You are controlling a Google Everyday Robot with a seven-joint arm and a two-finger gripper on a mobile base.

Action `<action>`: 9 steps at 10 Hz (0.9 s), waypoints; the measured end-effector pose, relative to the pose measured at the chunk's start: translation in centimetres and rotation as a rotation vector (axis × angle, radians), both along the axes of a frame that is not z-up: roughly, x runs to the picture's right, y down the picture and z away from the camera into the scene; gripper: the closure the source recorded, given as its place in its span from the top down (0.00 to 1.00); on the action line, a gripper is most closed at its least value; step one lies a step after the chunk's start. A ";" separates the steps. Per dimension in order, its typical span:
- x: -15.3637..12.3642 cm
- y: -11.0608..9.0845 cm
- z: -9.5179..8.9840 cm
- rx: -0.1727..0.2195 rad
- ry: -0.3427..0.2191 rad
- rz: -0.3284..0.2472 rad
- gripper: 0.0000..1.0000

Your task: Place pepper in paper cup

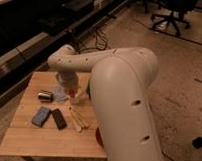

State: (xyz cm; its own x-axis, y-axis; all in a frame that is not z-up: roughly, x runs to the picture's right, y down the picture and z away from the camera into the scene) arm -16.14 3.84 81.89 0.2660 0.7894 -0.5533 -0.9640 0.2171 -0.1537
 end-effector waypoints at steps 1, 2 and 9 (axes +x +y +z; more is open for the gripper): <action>0.2 -0.3 0.1 0.010 0.007 -0.001 0.75; 0.4 -0.5 0.3 0.018 0.014 -0.001 0.80; 0.9 -1.0 0.8 0.044 0.022 -0.011 0.80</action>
State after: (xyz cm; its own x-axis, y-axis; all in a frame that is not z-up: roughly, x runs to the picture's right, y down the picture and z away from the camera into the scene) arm -15.27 2.82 82.67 0.2623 0.8102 -0.5243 -0.9647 0.2333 -0.1221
